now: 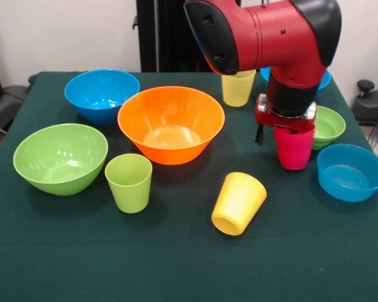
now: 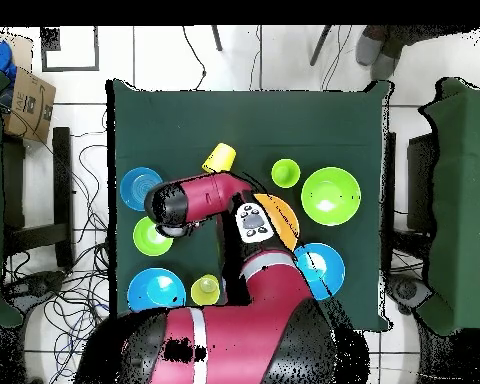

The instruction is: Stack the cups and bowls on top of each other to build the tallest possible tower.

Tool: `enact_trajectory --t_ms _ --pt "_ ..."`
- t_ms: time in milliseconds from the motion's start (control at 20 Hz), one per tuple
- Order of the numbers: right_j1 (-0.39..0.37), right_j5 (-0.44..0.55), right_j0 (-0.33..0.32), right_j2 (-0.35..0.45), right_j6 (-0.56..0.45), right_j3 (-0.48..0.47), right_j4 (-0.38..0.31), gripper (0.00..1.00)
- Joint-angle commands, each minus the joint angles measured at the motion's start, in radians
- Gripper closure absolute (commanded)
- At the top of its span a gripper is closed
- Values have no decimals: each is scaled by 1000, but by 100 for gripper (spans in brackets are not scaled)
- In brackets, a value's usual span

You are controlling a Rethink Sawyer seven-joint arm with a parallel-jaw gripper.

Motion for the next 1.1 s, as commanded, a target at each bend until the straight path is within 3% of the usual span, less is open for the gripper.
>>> enact_trajectory --t_ms 50,250,300,800,1100 --pt "41 60 19 28 -151 -47 -88 0" --pt "32 59 15 32 -164 -35 -93 0" --pt "32 60 16 29 -157 -34 -90 100" --pt "-4 56 1 31 -161 -4 -89 100" --pt "-127 56 -65 58 -191 104 -61 100"
